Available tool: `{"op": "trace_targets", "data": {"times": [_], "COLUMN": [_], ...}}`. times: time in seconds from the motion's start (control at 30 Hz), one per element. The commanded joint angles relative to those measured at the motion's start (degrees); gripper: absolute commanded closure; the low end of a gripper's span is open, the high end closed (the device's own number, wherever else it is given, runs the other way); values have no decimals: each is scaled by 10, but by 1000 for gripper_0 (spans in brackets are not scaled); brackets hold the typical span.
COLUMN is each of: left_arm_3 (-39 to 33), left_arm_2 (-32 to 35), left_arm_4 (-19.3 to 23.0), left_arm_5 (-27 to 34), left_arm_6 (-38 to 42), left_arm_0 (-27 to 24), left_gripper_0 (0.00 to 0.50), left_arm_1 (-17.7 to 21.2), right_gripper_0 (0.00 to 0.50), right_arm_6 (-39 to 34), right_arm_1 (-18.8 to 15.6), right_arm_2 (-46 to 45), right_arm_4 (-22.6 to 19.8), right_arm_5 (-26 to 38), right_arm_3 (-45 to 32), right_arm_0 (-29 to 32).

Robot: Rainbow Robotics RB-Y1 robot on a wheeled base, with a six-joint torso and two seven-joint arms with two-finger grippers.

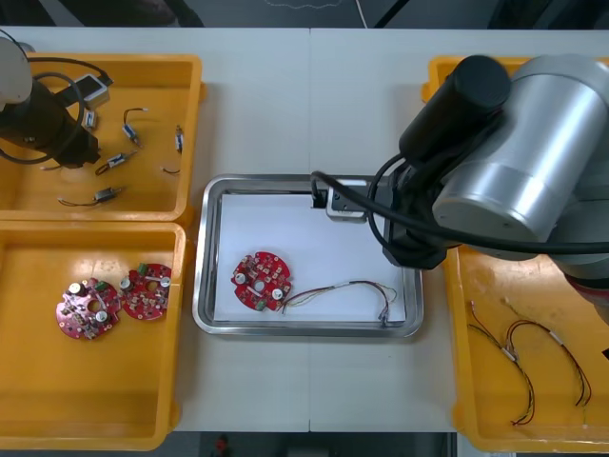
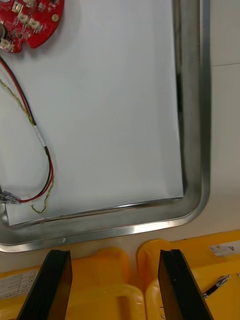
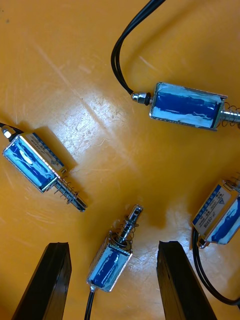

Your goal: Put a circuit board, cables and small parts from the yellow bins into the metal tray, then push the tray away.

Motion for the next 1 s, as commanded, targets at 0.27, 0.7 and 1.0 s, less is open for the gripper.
{"op": "trace_targets", "data": {"times": [0.27, 0.7, 1.0], "left_arm_3": [-5, -5, -5], "left_arm_2": [-6, -6, 2], "left_arm_4": [8, 11, 11], "left_arm_5": [-42, -46, -45], "left_arm_6": [-32, -33, -29], "left_arm_0": [35, 41, 42], "left_gripper_0": [0, 500, 500], "left_arm_1": [-3, -3, 4], "right_gripper_0": [0, 0, 0], "right_arm_6": [-38, -194, -234], "right_arm_1": [-25, -99, -107], "right_arm_2": [-164, -349, -446], "right_arm_4": [-34, -114, -101], "right_arm_5": [4, 4, 4], "right_arm_3": [-71, -90, -89], "right_arm_0": [17, 101, 160]}}
